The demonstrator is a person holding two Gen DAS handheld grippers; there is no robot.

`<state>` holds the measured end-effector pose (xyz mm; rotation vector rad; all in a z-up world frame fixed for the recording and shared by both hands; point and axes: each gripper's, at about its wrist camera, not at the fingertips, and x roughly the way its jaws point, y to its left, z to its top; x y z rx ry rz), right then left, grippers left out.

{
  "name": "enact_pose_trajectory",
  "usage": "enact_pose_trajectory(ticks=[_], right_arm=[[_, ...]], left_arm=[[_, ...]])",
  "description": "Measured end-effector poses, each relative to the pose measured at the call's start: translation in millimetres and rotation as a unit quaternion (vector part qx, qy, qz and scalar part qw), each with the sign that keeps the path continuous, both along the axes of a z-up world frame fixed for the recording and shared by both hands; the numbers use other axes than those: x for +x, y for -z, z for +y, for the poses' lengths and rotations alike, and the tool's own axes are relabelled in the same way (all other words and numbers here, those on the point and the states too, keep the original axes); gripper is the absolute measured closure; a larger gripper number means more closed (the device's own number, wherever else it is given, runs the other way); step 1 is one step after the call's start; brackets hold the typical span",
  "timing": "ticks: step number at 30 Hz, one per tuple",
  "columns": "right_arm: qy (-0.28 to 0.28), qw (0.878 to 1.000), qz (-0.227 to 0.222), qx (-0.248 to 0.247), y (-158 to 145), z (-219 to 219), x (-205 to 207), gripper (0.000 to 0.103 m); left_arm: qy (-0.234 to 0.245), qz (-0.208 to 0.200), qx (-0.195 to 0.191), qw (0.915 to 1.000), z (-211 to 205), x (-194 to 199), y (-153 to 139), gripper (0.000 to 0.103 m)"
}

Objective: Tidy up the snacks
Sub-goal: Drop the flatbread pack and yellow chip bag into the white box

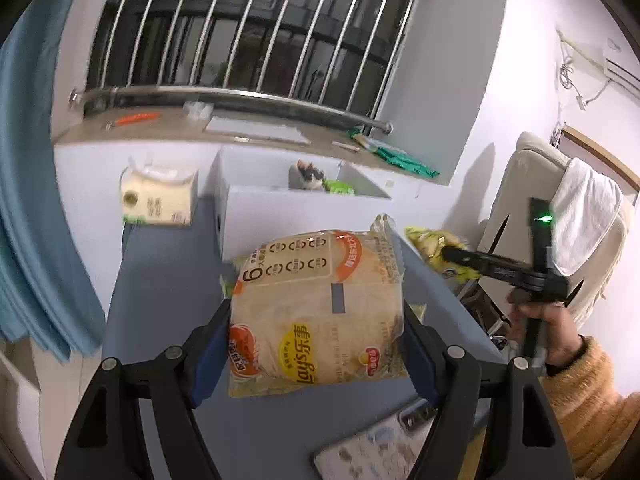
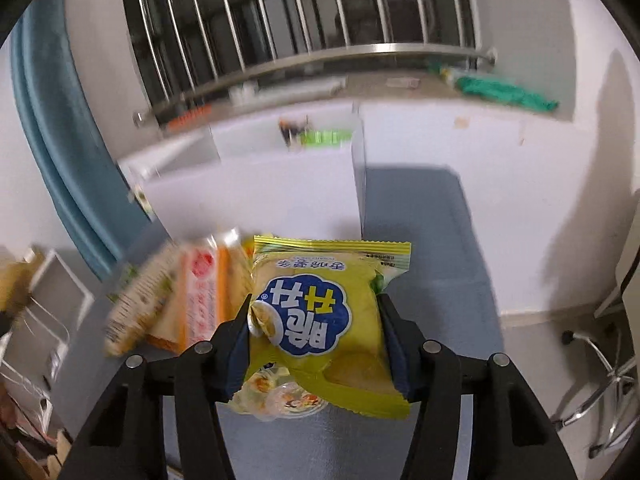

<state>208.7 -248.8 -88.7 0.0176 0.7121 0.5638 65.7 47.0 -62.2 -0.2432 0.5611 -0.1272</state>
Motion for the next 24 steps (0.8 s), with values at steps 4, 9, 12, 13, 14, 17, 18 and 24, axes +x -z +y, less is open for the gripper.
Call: enact_pose_trajectory(ticks=[4,9,12,13,14,17,18,24], right_arm=[[-0.004,0.998,-0.049,0.031,-36,4,-2,0.042],[-0.007,0.997,-0.072,0.040,-74,40,41,0.041],[-0.003,0.997,-0.064,0.036,-87,63,77,0.041],[-0.001,0.997,-0.065,0.032,-90,73,93,0.041],[0.002,0.997,-0.067,0.027,-91,79,102,0.041],[0.010,0.998,-0.056,0.012,-91,94,135,0.041],[0.009,0.999,-0.048,0.016,-90,96,142,0.041],[0.023,0.999,-0.031,0.010,-80,111,172,0.000]], left_arm=[[0.001,-0.024,0.007,0.9997,1,37,-22,0.023],[0.000,-0.029,0.042,0.9987,4,121,-53,0.023],[-0.010,-0.013,0.034,0.9993,16,177,-59,0.023],[-0.015,-0.006,0.038,0.9991,18,194,-59,0.023],[-0.017,0.001,0.042,0.9990,20,207,-59,0.023],[-0.023,0.017,0.055,0.9980,23,240,-55,0.022],[-0.024,0.026,0.055,0.9978,25,250,-52,0.020],[-0.058,0.091,0.068,0.9919,37,276,-28,0.000]])
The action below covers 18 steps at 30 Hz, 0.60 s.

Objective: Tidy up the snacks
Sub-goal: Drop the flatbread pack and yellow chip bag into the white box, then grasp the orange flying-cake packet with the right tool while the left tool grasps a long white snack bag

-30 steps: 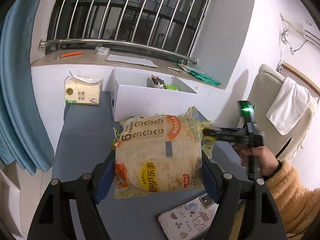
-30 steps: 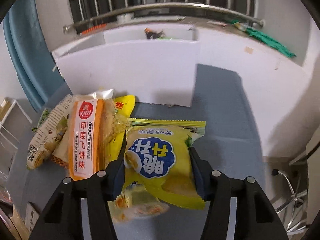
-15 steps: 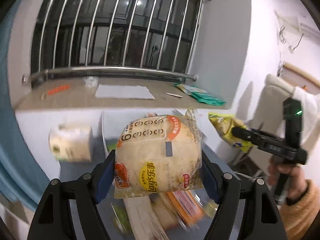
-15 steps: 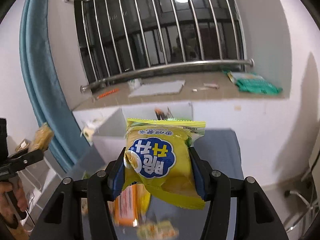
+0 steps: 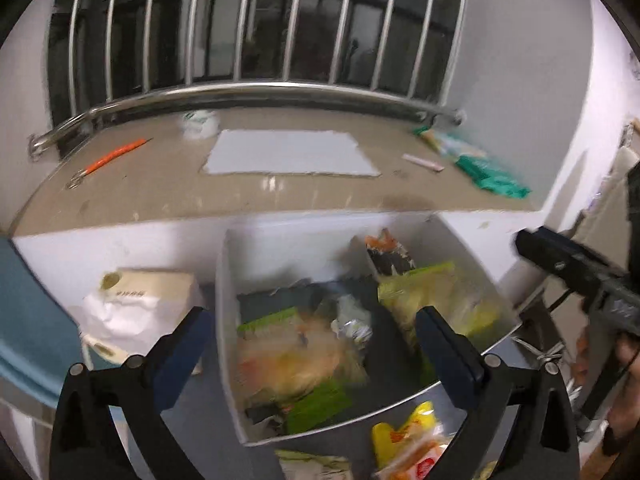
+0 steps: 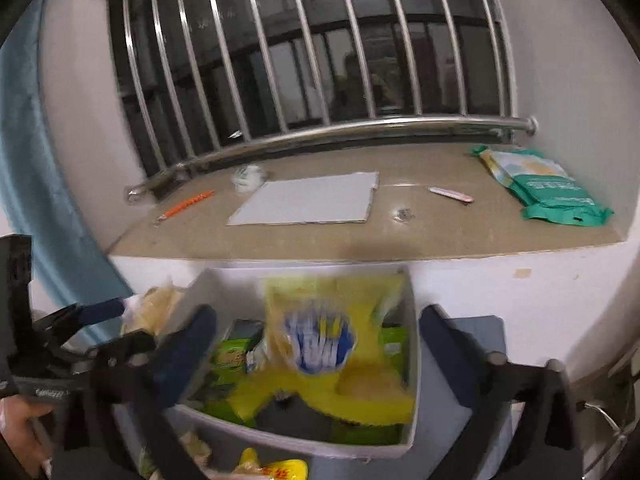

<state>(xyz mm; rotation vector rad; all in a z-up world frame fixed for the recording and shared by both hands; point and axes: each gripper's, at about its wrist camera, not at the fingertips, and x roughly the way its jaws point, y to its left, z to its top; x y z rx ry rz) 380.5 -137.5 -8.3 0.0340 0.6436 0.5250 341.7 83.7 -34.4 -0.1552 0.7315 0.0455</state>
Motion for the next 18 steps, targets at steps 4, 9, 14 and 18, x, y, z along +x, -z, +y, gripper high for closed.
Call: enact_pose_trajectory(ticks=[4,9,14,18], right_arm=[[-0.010,1.000,-0.007,0.019,-3,-11,-13,0.000],[-0.015,0.999,-0.032,0.020,-12,-23,-35,0.000],[-0.034,0.997,-0.057,0.026,-26,-39,-74,0.000],[-0.055,0.995,-0.077,0.036,-28,-58,-118,0.000]], left_arm=[[0.000,-0.003,0.009,1.0000,4,-15,6,0.000],[0.009,-0.013,0.003,0.9999,2,-41,0,0.000],[0.019,-0.038,0.000,0.9991,-4,-84,-19,0.000],[0.028,-0.055,-0.007,0.9981,-10,-134,-25,0.000]])
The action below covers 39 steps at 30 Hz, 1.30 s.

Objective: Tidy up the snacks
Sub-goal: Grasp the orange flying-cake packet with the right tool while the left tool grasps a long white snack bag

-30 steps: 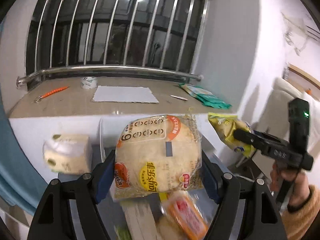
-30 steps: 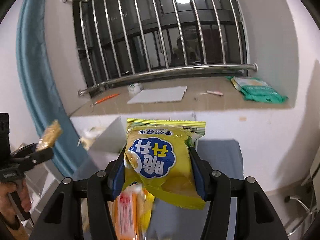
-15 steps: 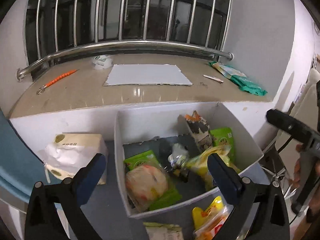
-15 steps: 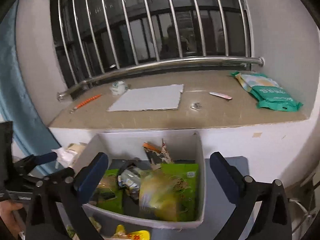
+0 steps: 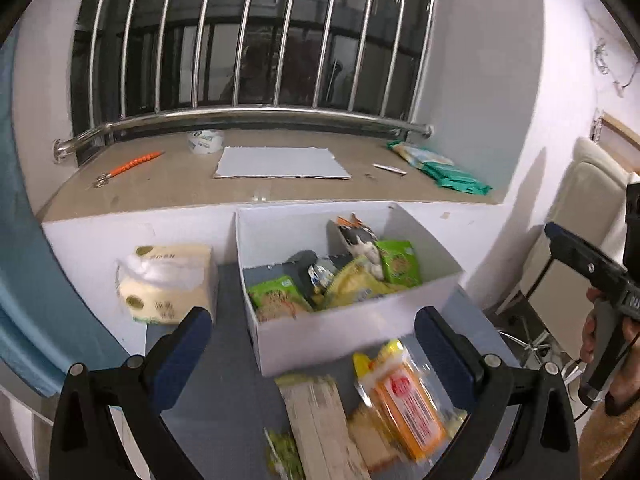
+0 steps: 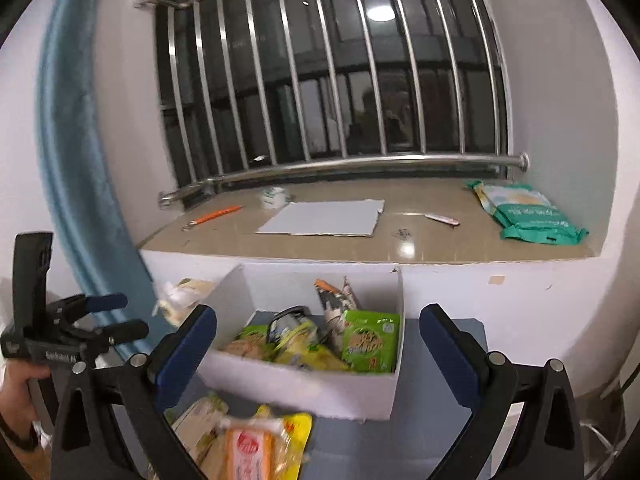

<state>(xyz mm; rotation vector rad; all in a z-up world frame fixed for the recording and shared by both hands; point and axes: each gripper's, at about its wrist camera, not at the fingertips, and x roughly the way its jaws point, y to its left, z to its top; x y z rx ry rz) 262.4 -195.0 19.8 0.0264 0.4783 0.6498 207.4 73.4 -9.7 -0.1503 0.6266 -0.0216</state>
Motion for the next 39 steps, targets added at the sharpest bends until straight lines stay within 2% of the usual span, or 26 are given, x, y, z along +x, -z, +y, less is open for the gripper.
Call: enact_pose_trajectory(ticks=[3,4,5,7,9,13,15,19,25,28,32,39], right_arm=[[-0.022,1.000,0.011,0.013,8,-16,-37,0.000],[-0.022,1.000,0.011,0.013,8,-16,-37,0.000],[-0.029,0.999,0.019,0.013,18,-24,-60,0.000],[-0.020,0.999,0.024,0.010,30,-31,-81,0.000],[-0.010,0.999,0.032,0.009,46,-38,-101,0.000],[-0.006,0.998,0.063,0.003,84,-34,-126,0.000],[-0.014,0.997,0.069,-0.019,100,-20,-130,0.000],[-0.020,0.995,0.067,-0.068,116,8,-130,0.000],[-0.019,0.986,0.107,-0.126,143,46,-98,0.000],[-0.012,0.978,0.130,-0.161,161,68,-74,0.000],[-0.018,0.972,0.157,-0.173,175,87,-54,0.000],[-0.036,0.965,0.168,-0.198,195,112,-45,0.001]], left_arm=[[0.009,-0.005,-0.012,0.9999,-8,-39,8,0.000],[0.009,-0.007,-0.011,0.9999,-11,-49,11,0.000],[0.008,-0.008,-0.008,0.9999,-14,-59,15,0.000],[-0.001,-0.006,-0.002,1.0000,-22,-83,27,0.000],[-0.005,-0.009,-0.012,0.9999,-28,-103,38,0.000],[0.000,0.001,-0.053,0.9986,-34,-123,61,0.000],[-0.006,0.013,-0.049,0.9987,-39,-127,71,0.000],[-0.010,0.028,-0.042,0.9987,-41,-134,82,0.000],[-0.009,0.047,-0.083,0.9954,-34,-138,102,0.000],[-0.013,0.058,-0.087,0.9945,-32,-137,110,0.000],[-0.019,0.068,-0.095,0.9929,-27,-139,120,0.000],[-0.026,0.081,-0.110,0.9903,-22,-142,132,0.000]])
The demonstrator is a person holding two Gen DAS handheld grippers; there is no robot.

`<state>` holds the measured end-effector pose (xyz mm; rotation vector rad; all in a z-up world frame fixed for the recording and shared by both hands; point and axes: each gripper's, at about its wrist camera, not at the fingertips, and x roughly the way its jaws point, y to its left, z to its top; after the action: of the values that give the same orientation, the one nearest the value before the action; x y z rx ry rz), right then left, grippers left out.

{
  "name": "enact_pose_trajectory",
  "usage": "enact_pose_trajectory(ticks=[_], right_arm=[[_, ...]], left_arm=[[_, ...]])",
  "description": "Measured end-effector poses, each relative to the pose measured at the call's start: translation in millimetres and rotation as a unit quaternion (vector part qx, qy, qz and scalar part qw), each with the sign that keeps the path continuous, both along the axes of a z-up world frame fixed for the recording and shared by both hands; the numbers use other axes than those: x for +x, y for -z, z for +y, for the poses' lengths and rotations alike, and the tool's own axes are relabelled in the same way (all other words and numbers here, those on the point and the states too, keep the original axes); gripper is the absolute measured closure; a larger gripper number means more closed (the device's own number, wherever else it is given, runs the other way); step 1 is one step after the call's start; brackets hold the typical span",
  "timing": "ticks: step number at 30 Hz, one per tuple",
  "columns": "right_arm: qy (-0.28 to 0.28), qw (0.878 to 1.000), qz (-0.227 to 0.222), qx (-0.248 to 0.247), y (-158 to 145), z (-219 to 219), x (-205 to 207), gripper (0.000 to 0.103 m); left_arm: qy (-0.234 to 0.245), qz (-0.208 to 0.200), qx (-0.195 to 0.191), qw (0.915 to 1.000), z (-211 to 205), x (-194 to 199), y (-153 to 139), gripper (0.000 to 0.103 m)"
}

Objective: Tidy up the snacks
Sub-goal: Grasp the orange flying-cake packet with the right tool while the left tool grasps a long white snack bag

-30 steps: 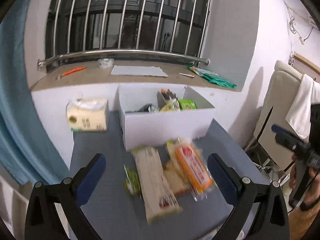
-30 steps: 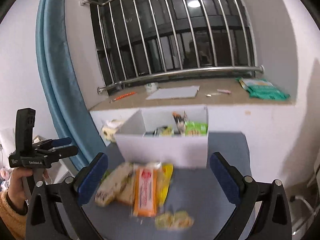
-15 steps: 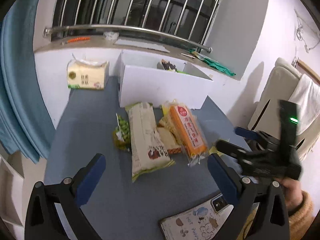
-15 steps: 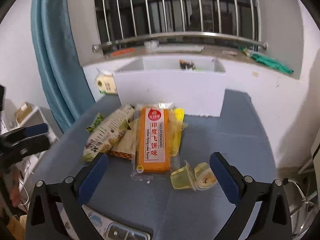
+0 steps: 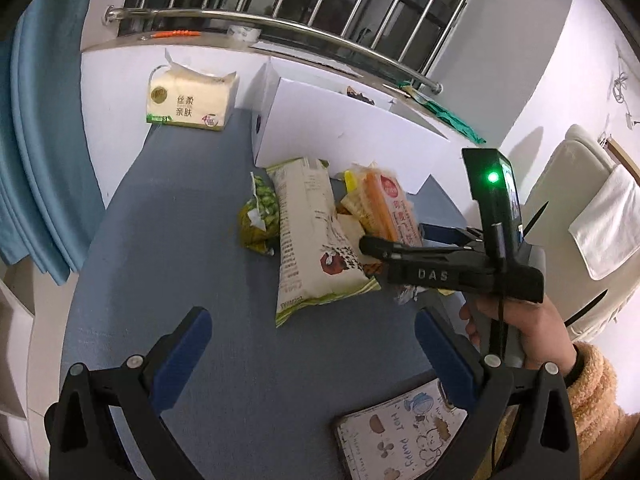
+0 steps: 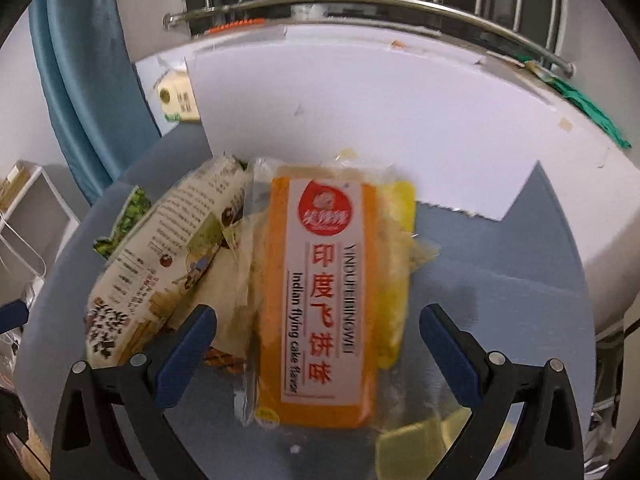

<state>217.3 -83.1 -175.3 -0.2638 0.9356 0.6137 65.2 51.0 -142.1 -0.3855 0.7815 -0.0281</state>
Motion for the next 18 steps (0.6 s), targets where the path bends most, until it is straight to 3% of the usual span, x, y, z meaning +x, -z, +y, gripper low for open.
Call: enact_pose_trajectory(ticks=[2,3,4,5,11,18], right_arm=[[0.005,1.000,-0.001,0.018,-2,-4,-1,0.015],[0.007,1.000,-0.003,0.023,-5,-7,-3,0.032],[0.007,1.000,-0.007,0.023,-8,-9,-5,0.041],[0.006,1.000,-0.010,0.023,-11,-11,-6,0.043],[0.015,0.997,-0.011,0.080,-35,-44,-21,0.045],[0.033,0.988,-0.028,0.151,-69,-92,-56,0.045]], left_arm=[[0.001,0.000,0.000,1.0000,0,0,0,0.000],[0.000,0.001,-0.003,1.0000,0,0,1,0.000],[-0.002,0.002,-0.006,1.0000,1,0,1,0.000],[-0.003,0.003,-0.008,1.0000,1,1,2,0.000],[0.000,0.014,-0.021,0.9997,0,16,3,0.000],[-0.003,0.059,-0.044,0.9973,5,69,9,0.000]])
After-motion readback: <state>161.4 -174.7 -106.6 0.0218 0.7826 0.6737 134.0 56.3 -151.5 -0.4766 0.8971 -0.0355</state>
